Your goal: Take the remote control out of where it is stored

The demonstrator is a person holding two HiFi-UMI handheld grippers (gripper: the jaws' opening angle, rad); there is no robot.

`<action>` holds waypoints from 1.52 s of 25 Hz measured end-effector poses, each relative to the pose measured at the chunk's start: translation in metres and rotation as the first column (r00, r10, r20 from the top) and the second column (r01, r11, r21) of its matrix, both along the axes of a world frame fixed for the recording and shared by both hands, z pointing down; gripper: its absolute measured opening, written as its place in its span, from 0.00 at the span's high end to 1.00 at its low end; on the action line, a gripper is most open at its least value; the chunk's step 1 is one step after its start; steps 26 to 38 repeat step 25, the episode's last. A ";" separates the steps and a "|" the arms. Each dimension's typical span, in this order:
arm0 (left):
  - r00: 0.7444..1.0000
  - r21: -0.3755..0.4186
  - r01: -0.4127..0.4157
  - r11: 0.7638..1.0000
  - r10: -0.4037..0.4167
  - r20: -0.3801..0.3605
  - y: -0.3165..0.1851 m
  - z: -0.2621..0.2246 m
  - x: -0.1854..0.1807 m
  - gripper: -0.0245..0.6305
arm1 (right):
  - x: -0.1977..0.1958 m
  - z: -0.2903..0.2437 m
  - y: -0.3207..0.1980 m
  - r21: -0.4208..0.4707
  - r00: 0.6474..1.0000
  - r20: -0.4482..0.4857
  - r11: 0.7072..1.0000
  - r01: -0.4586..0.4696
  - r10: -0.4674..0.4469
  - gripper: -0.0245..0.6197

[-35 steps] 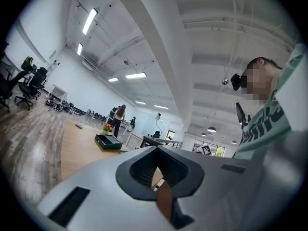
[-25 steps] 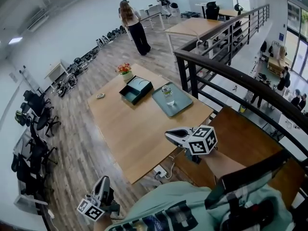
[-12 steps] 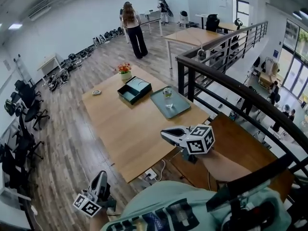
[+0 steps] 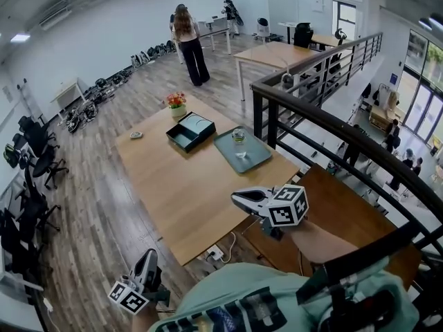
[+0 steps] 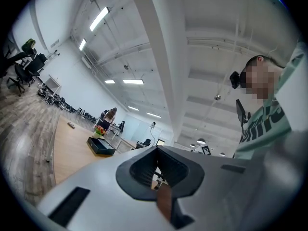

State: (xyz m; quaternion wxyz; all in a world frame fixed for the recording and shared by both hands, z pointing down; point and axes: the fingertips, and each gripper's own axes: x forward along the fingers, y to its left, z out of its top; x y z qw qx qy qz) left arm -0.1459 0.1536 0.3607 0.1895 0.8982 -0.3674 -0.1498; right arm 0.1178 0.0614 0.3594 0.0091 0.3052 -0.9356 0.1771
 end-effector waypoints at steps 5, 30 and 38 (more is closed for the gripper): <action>1.000 -0.002 -0.002 1.000 0.002 0.008 -0.002 0.000 0.006 0.96 | 0.011 0.006 -0.006 -0.007 1.000 0.003 1.000 -0.028 0.028 0.95; 0.999 -0.006 0.012 1.000 -0.012 0.031 -0.019 -0.005 0.016 0.96 | 0.016 0.003 -0.025 0.009 1.000 0.000 1.000 0.008 -0.008 0.95; 0.999 -0.006 0.012 1.000 -0.012 0.031 -0.019 -0.005 0.016 0.96 | 0.016 0.003 -0.025 0.009 1.000 0.000 1.000 0.008 -0.008 0.95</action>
